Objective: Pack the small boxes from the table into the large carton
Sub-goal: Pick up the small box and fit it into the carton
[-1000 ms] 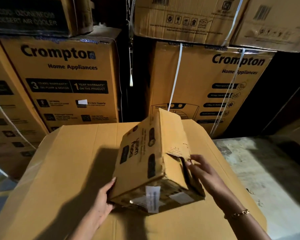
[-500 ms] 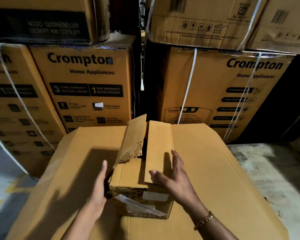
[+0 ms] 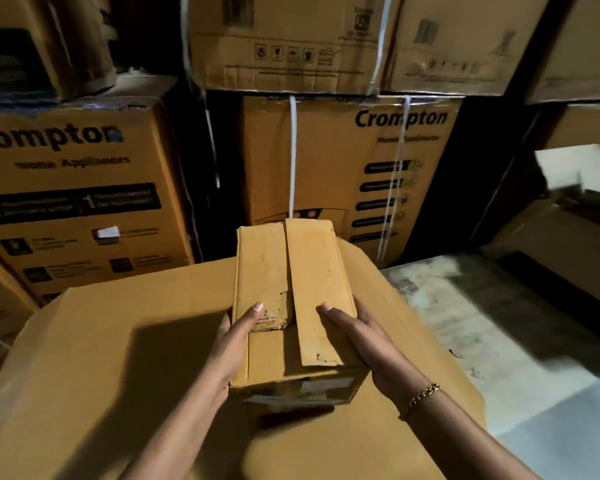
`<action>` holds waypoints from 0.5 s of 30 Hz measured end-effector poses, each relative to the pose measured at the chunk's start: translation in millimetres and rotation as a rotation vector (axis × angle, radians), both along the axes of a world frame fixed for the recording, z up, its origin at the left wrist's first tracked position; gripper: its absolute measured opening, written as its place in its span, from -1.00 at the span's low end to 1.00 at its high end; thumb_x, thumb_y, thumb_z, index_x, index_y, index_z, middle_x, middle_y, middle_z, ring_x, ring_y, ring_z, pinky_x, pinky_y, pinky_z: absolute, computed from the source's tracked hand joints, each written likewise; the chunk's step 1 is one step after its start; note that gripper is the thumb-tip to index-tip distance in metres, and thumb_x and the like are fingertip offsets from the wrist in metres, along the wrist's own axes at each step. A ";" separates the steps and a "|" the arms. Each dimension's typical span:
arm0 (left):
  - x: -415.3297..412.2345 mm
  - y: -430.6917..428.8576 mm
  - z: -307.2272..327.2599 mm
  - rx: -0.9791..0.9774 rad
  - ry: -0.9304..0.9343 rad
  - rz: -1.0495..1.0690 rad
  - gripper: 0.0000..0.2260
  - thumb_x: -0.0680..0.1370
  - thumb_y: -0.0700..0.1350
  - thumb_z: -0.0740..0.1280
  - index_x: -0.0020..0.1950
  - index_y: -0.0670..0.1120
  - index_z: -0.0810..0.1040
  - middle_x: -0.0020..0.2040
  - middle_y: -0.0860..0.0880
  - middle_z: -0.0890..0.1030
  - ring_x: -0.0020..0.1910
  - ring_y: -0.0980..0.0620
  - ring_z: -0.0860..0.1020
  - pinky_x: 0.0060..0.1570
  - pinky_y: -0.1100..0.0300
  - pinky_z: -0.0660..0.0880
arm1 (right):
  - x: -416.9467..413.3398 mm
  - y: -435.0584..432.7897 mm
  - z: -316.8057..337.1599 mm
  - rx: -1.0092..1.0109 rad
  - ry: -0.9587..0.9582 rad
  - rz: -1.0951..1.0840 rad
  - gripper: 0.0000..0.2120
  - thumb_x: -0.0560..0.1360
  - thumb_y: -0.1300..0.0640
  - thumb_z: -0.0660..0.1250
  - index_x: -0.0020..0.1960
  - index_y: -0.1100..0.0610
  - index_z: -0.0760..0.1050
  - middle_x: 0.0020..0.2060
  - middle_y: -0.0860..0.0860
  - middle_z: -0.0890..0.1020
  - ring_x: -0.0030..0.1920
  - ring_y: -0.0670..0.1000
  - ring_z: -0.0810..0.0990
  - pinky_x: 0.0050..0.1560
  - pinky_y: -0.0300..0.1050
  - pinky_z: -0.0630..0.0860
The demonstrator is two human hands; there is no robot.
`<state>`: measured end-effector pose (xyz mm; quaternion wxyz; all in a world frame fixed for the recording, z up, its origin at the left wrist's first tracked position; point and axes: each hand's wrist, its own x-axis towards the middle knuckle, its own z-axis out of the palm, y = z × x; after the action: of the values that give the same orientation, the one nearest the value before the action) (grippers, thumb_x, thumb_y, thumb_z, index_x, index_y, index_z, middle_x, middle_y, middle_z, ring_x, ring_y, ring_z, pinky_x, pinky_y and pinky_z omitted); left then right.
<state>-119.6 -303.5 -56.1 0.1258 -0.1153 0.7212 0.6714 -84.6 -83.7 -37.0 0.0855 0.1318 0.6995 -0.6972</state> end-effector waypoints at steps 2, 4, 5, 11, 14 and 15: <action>1.7 39.9 3.7 0.023 0.050 -0.027 -0.15 0.50 0.31 0.28 0.64 0.06 -0.06 0.64 -0.09 0.05 0.58 -0.17 0.09 0.49 -0.24 0.05 | 14.1 34.1 8.4 0.032 0.054 -0.078 -0.51 0.46 -0.19 0.43 0.30 -0.31 0.29 0.10 -0.11 0.63 0.02 -0.04 0.69 -0.19 -0.23 0.62; 5.8 86.3 14.9 0.049 0.090 -0.072 -0.17 0.51 0.27 0.29 0.63 0.06 -0.05 0.63 -0.10 0.09 0.57 -0.17 0.12 0.48 -0.23 0.07 | 32.0 74.4 16.3 0.048 0.088 -0.161 -0.51 0.45 -0.19 0.43 0.31 -0.30 0.32 0.14 -0.08 0.64 0.06 0.00 0.69 -0.19 -0.23 0.62; 8.0 111.1 20.7 0.061 0.113 -0.098 -0.17 0.51 0.27 0.31 0.63 0.06 -0.04 0.62 -0.10 0.12 0.56 -0.17 0.15 0.47 -0.22 0.10 | 41.9 97.3 20.1 0.046 0.110 -0.201 -0.52 0.45 -0.18 0.44 0.30 -0.28 0.35 0.13 -0.07 0.65 0.05 0.00 0.69 -0.20 -0.23 0.62; 35.2 266.4 49.7 0.131 0.170 -0.279 -0.10 0.42 0.34 0.36 0.63 0.04 0.05 0.55 -0.12 0.31 0.47 -0.19 0.32 0.35 -0.14 0.31 | 105.3 243.0 35.6 0.044 0.208 -0.375 -0.44 0.43 -0.19 0.48 0.37 -0.26 0.36 0.17 -0.09 0.67 0.11 0.01 0.70 0.12 0.06 0.65; 51.5 345.4 57.9 0.171 0.179 -0.390 0.05 0.19 0.51 0.43 0.56 0.06 0.24 0.40 -0.06 0.51 0.31 -0.14 0.51 0.25 -0.08 0.46 | 140.4 317.3 46.8 0.096 0.250 -0.457 -0.42 0.44 -0.19 0.48 0.40 -0.23 0.35 0.19 -0.11 0.65 0.12 -0.03 0.69 0.12 0.00 0.65; 59.4 372.4 60.4 0.183 0.182 -0.423 0.01 0.19 0.52 0.43 0.52 0.07 0.29 0.36 -0.01 0.53 0.29 -0.09 0.52 0.25 -0.07 0.47 | 153.4 341.9 51.6 0.116 0.264 -0.485 -0.45 0.46 -0.17 0.47 0.39 -0.22 0.37 0.19 -0.11 0.65 0.10 -0.07 0.69 0.05 -0.09 0.66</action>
<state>-60.2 68.9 4.4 0.2078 0.1110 0.6739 0.7003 68.8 258.2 14.5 -0.1834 0.2079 0.6914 -0.6672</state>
